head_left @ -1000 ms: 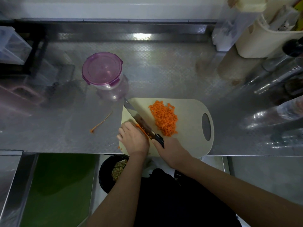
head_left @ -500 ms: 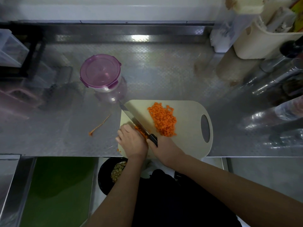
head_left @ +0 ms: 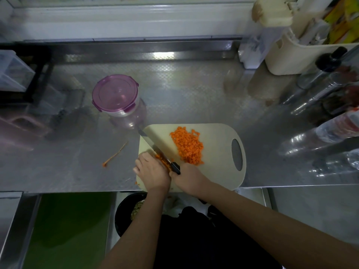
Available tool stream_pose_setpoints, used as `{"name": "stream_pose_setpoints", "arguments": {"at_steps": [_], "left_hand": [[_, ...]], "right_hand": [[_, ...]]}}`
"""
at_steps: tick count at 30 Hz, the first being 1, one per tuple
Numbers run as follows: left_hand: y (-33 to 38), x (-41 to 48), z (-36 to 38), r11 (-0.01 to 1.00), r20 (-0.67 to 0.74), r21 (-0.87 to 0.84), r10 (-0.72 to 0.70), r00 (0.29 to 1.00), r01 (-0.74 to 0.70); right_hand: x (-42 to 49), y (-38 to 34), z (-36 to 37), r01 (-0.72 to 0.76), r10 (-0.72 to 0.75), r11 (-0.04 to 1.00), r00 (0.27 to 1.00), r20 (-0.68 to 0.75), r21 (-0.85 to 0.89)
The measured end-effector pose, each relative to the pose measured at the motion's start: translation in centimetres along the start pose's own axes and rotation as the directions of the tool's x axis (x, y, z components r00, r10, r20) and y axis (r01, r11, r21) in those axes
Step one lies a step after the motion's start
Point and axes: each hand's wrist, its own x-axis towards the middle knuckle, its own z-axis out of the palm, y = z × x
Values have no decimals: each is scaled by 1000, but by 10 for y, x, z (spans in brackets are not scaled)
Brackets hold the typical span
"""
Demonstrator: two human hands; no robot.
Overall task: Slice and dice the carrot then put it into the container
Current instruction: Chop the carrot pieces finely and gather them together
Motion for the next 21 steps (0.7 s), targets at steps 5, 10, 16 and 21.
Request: {"name": "stream_pose_setpoints", "arguments": {"at_steps": [5, 10, 16, 21], "left_hand": [[-2, 0, 2, 1000, 15, 9, 3, 1000, -3], [-3, 1, 6, 999, 18, 35, -11, 1000, 10], [-4, 0, 7, 997, 31, 78, -13, 999, 11], [-2, 0, 8, 998, 12, 64, -17, 1000, 16]], "right_hand": [[-3, -4, 3, 6, 8, 994, 993, -118, 113], [1, -9, 4, -50, 57, 998, 981, -185, 41], [-5, -7, 3, -43, 49, 997, 995, -90, 65], [0, -14, 2, -55, 64, 995, 993, -101, 88]]}}
